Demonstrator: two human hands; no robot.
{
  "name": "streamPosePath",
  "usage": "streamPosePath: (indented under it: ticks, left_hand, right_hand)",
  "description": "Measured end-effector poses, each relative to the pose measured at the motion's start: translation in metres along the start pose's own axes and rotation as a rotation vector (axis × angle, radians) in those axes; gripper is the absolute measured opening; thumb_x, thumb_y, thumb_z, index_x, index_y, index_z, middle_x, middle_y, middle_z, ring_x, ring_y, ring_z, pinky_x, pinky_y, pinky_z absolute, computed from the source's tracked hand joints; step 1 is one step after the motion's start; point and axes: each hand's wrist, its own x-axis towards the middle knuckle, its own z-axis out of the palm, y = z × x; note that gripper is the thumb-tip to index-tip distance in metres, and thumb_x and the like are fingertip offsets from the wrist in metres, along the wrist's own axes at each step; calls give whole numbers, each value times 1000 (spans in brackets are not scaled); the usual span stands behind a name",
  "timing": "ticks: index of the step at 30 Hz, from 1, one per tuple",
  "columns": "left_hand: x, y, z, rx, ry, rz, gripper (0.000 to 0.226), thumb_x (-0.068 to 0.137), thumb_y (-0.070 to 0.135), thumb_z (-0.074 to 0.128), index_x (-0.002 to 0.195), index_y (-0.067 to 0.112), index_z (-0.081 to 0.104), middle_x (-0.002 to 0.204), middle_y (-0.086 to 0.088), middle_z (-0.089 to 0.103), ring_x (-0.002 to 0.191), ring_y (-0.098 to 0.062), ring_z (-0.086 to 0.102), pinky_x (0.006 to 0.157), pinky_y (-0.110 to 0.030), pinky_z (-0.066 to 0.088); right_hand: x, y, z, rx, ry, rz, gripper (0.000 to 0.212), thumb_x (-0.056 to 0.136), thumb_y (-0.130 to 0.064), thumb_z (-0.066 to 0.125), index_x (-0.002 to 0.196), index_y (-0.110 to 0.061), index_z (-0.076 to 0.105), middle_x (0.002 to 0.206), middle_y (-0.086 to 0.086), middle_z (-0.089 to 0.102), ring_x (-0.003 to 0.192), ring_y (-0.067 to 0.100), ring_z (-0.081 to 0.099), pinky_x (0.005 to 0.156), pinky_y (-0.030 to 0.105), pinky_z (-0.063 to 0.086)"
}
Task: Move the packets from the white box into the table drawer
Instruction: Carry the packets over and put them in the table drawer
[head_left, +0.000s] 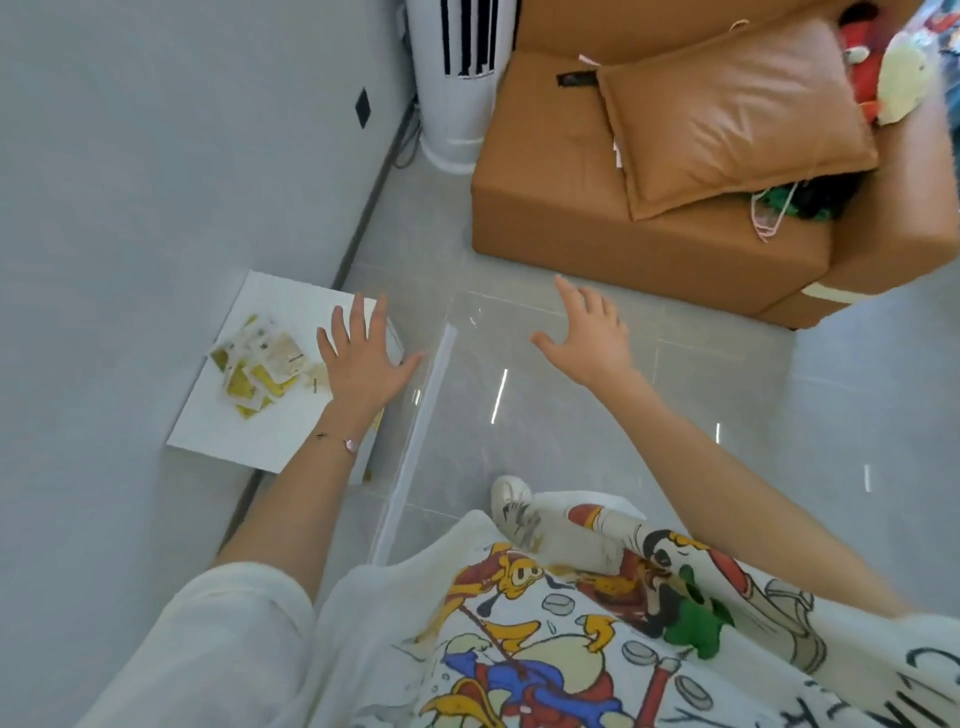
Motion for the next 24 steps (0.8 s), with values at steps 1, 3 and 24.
streamPosePath:
  ticks: [1,3,24]
  left_hand:
    - [2,-3,0,-15,5,-40,87,87,61,50,154,27,5,162,-5,0,148,-33,-4,116,-53,-3]
    - [5,-13,0,-36,13,-126,88,87,62,50,154,28,5,162,-4,-1,148,-33,-5,116,-54,-2]
    - [59,-216,12,-339,99,-878,88,84,63,54,153,27,13,162,-4,6,148,-32,3,117,-52,5]
  right_hand:
    - [15,-6,-2,-14,-20,-32,82,86,-54,56,153,-31,13,155,8,25,143,29,18,113,44,21]
    - [42,-19,-5,-39,-70,-89,84,86,-54,56,153,-31,11,156,6,23,144,28,16,114,44,20]
    - [217,-290,93,-209,-434,-588,84,85,-48,61,153,-26,15,158,5,18,145,28,14,116,46,20]
